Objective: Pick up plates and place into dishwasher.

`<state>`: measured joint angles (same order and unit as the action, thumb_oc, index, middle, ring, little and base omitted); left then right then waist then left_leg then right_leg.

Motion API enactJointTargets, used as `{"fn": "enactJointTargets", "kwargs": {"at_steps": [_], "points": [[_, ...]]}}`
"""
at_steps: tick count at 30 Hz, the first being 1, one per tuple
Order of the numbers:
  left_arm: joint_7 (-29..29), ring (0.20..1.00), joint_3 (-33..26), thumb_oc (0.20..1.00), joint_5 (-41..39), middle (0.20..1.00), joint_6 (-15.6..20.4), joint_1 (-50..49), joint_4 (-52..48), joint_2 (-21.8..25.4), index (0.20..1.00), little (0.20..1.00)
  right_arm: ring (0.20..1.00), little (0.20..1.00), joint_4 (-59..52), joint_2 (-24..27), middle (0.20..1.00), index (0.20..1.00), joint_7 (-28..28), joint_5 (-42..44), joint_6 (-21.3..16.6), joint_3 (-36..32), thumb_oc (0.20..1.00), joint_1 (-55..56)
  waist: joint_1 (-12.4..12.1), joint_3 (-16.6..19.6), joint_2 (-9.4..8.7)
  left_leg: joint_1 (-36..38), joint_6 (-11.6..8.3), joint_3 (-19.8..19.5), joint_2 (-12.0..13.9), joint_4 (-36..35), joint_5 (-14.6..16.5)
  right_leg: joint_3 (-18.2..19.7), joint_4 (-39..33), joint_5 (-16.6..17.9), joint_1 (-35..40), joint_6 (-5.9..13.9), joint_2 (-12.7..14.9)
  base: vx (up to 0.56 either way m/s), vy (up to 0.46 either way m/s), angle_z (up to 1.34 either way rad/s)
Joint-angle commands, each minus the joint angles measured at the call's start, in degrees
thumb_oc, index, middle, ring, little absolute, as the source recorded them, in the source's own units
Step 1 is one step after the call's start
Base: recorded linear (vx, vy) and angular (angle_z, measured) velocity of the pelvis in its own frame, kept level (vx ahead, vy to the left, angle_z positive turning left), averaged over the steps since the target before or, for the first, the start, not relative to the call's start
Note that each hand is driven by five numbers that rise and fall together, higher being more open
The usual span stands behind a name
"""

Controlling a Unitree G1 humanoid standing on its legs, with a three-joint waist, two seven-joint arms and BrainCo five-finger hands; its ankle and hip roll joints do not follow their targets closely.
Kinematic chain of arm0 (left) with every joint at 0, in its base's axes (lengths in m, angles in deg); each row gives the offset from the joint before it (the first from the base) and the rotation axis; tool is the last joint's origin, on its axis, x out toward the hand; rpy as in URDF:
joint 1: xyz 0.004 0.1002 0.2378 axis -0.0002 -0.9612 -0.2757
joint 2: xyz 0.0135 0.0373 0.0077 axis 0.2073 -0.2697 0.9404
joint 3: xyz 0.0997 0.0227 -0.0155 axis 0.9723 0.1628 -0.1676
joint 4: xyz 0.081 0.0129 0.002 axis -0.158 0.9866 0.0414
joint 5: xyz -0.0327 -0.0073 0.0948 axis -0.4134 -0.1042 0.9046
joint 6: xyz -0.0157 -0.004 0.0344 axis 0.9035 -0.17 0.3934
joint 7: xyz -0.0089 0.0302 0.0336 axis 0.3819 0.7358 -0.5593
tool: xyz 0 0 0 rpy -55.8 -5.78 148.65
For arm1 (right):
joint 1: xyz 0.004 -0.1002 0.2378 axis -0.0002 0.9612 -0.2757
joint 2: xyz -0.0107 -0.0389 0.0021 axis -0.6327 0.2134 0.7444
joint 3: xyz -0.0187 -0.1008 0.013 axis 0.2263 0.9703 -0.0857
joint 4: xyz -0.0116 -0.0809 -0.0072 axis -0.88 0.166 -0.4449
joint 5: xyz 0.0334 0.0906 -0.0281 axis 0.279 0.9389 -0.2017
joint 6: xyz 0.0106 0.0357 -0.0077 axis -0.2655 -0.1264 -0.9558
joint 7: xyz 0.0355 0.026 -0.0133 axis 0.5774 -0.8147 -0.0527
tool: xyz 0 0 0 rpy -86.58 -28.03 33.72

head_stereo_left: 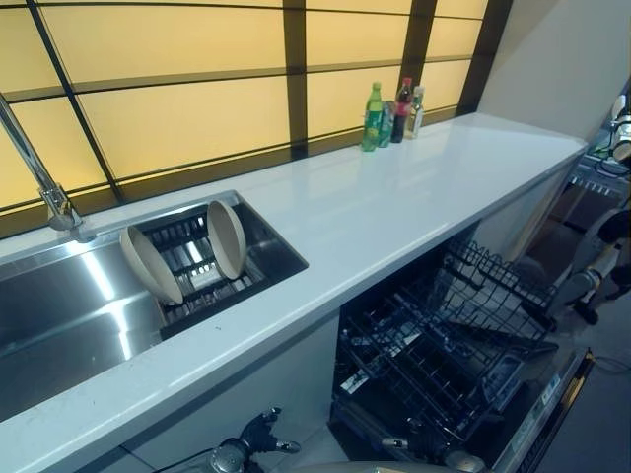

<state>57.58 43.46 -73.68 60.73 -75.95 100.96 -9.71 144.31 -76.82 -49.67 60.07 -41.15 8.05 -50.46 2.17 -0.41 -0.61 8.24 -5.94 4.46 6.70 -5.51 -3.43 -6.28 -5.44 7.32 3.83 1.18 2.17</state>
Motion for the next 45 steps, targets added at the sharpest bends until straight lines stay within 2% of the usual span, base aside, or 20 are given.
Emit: {"fn": "enactJointTargets", "kwargs": {"at_steps": [1,6,8,14,16,22,25,28,31,33,34,35,36,38,39,40,41,42,44,45], "points": [[0.99,1.000,0.62,1.000,-1.38,1.000,2.59,4.34,-2.02,-0.51,1.000,1.000,1.000,1.000,-2.42,-0.87,1.000,1.000,-1.41,3.27,-4.40,0.56,1.000,-5.10,-0.14,-5.58,0.00,-1.43,6.24,-0.60,-6.76,2.05,5.19,0.05,2.79,-6.98,2.04,2.32,0.19,0.00,0.000,0.00],[7.31,1.000,0.68,1.000,-4.37,1.000,6.30,4.31,-4.74,0.15,1.000,1.000,1.000,1.000,-3.62,-0.80,1.000,1.000,-1.50,4.17,-4.62,0.18,1.000,-4.84,-0.09,-5.66,0.25,-1.15,6.23,-0.61,-6.68,1.75,5.10,0.06,2.87,-7.02,2.13,2.35,0.13,0.00,0.000,0.00],[14.93,1.000,1.24,1.000,-9.65,1.000,7.89,4.42,-9.25,0.87,1.000,1.000,1.000,1.000,-4.42,-0.07,1.000,1.000,-1.13,2.86,-4.87,0.19,1.000,-4.86,0.04,-5.94,0.63,-1.19,6.21,-0.51,-6.56,1.61,4.99,0.16,2.92,-6.86,1.90,2.33,0.09,0.00,0.000,0.00],[36.67,1.000,3.16,1.000,-27.84,1.000,3.52,5.58,-31.63,5.95,1.000,1.000,1.000,1.000,-11.77,2.64,1.000,1.000,-2.28,2.00,-2.70,1.22,1.000,-4.51,0.45,-7.04,1.96,-1.16,6.16,-0.66,-6.38,1.11,4.76,0.23,2.88,-6.59,1.62,2.41,0.28,-0.03,0.037,0.01],[43.35,1.000,2.57,1.000,-34.72,1.000,0.25,6.15,-38.04,6.60,1.000,1.000,1.000,1.000,-13.06,2.78,1.000,1.000,-2.74,1.30,-3.47,1.41,1.000,-4.25,0.38,-7.09,2.21,-1.10,6.19,-0.88,-6.42,0.89,4.71,-0.09,2.61,-6.41,1.77,2.56,0.51,0.00,0.000,0.00],[57.56,1.000,-4.98,1.000,-58.74,1.000,-17.02,5.58,-54.27,3.25,1.000,1.000,1.000,1.000,-14.77,1.81,1.000,1.000,-4.45,2.05,-4.27,1.01,1.000,-2.96,-0.80,-6.45,1.97,-0.62,6.20,-2.05,-6.68,0.51,5.11,-1.05,1.71,-6.20,2.88,2.65,1.12,0.01,-0.021,0.02],[59.24,1.000,-7.04,1.000,-65.77,1.000,-21.99,6.08,-60.74,0.24,1.000,1.000,1.000,1.000,-14.27,0.96,1.000,1.000,-4.87,3.91,-4.14,0.56,1.000,-3.25,-1.32,-6.41,1.57,-0.35,6.03,-2.43,-6.62,0.51,5.40,-1.19,1.61,-6.26,3.42,2.48,1.24,0.03,-0.067,0.06],[52.54,1.000,-8.05,1.000,-72.74,1.000,-20.89,8.67,-68.05,-0.89,1.000,1.000,1.000,1.000,-13.96,-0.09,1.000,1.000,-4.21,4.33,-3.69,1.04,1.000,-3.50,-1.65,-6.35,1.44,-0.17,5.88,-2.88,-6.59,0.51,5.55,-1.39,1.48,-6.34,3.86,2.32,1.27,0.01,-0.049,0.05],[44.70,1.000,-10.88,1.000,-73.46,1.000,-14.01,10.87,-73.21,0.05,1.000,1.000,1.000,1.000,-14.23,-0.76,1.000,1.000,-3.27,3.94,-3.06,1.76,1.000,-2.71,-1.79,-5.97,1.38,0.02,5.83,-3.41,-6.67,0.51,5.71,-1.61,1.20,-6.65,4.44,2.35,1.34,0.02,-0.027,0.09],[35.53,1.000,-13.60,1.000,-65.14,1.000,-3.70,12.58,-76.66,3.34,1.000,1.000,1.000,1.000,-15.63,-1.06,1.000,1.000,-2.85,4.05,-2.15,2.20,1.000,-1.51,-1.98,-5.54,1.41,-0.03,5.66,-3.90,-6.74,0.51,5.58,-1.86,1.03,-6.82,4.75,2.40,1.36,0.03,-0.014,0.11],[31.65,1.000,-15.37,1.000,-63.20,1.000,-1.21,13.58,-77.71,6.11,1.000,1.000,1.000,1.000,-16.50,-0.94,1.000,1.000,-2.78,4.06,-1.89,2.18,1.000,-0.66,-2.12,-5.36,1.41,-0.01,5.61,-4.05,-6.75,0.51,5.55,-2.26,0.90,-6.94,4.97,2.50,1.43,0.04,0.000,0.11],[25.37,1.000,-17.61,1.000,-57.86,1.000,1.25,14.17,-78.66,7.85,1.000,1.000,1.000,1.000,-17.03,-0.89,1.000,1.000,-2.70,3.76,-1.96,2.12,1.000,0.23,-2.19,-5.24,1.50,0.03,5.50,-4.32,-6.79,0.51,5.40,-2.39,0.94,-7.06,5.15,2.53,1.42,0.04,0.005,0.12],[19.46,1.000,-19.91,1.000,-48.21,1.000,6.89,15.16,-77.01,10.61,1.000,1.000,1.000,1.000,-18.27,-0.89,1.000,1.000,-2.22,3.50,-1.85,2.12,1.000,1.64,-2.26,-5.21,1.58,0.28,5.49,-4.50,-6.83,0.51,5.52,-2.66,0.84,-7.29,5.58,2.67,1.46,0.04,0.011,0.12],[8.80,1.000,-24.91,1.000,-32.43,1.000,10.20,17.53,-74.93,18.07,1.000,1.000,1.000,1.000,-18.74,-0.27,1.000,1.000,-2.69,3.10,-2.36,1.78,1.000,3.02,-2.29,-4.60,1.77,-0.22,5.19,-4.56,-6.87,0.51,5.07,-3.15,0.80,-7.31,5.38,2.75,1.54,0.03,0.023,0.14],[7.12,1.000,-27.13,1.000,-31.84,1.000,9.94,19.33,-72.46,22.97,1.000,1.000,1.000,1.000,-18.82,0.00,1.000,1.000,-2.88,3.10,-2.53,1.32,1.000,3.67,-2.37,-4.28,1.94,-0.33,5.18,-4.79,-7.01,0.51,5.02,-3.38,0.73,-7.44,5.45,2.94,1.50,0.05,0.035,0.14],[1.29,1.000,-29.45,1.000,-24.42,1.000,8.12,20.76,-71.52,26.20,1.000,1.000,1.000,1.000,-18.19,0.72,1.000,1.000,-3.91,3.68,-2.85,1.12,1.000,3.59,-2.44,-4.00,2.10,-0.48,4.95,-4.52,-6.94,0.51,4.78,-3.70,0.72,-7.47,5.42,2.89,1.55,0.05,0.031,0.15],[-0.95,1.000,-30.04,1.000,-20.40,1.000,8.48,22.68,-68.59,29.51,1.000,1.000,1.000,1.000,-18.22,0.82,1.000,1.000,-3.69,3.92,-2.72,1.18,1.000,3.73,-2.41,-3.81,2.24,-0.58,4.94,-4.51,-7.00,0.51,4.71,-3.85,0.68,-7.54,5.41,2.98,1.57,0.05,0.030,0.15],[-2.23,1.000,-30.12,1.000,-21.86,1.000,8.06,25.26,-65.38,34.21,1.000,1.000,1.000,1.000,-18.26,1.26,1.000,1.000,-3.60,4.42,-2.35,1.44,1.000,3.46,-2.37,-3.66,2.45,-0.68,4.90,-4.34,-7.01,0.51,4.59,-4.02,0.69,-7.52,5.35,3.04,1.52,0.04,0.024,0.18],[-7.94,1.000,-30.26,1.000,-12.52,1.000,9.11,27.88,-60.97,39.35,1.000,1.000,1.000,1.000,-18.13,1.98,1.000,1.000,-4.16,4.79,-2.05,1.47,1.000,2.96,-2.39,-3.47,2.71,-0.91,4.74,-3.89,-6.94,0.51,4.31,-4.12,0.75,-7.50,5.15,2.96,1.50,0.03,0.025,0.19],[-8.71,1.000,-29.75,1.000,-13.37,1.000,9.41,28.82,-58.78,42.60,1.000,1.000,1.000,1.000,-18.19,2.32,1.000,1.000,-3.88,5.08,-2.05,1.57,1.000,2.99,-2.42,-3.41,2.87,-0.98,4.76,-3.80,-6.94,0.51,4.20,-4.21,0.76,-7.39,5.06,2.99,1.47,0.01,0.028,0.09]]}}
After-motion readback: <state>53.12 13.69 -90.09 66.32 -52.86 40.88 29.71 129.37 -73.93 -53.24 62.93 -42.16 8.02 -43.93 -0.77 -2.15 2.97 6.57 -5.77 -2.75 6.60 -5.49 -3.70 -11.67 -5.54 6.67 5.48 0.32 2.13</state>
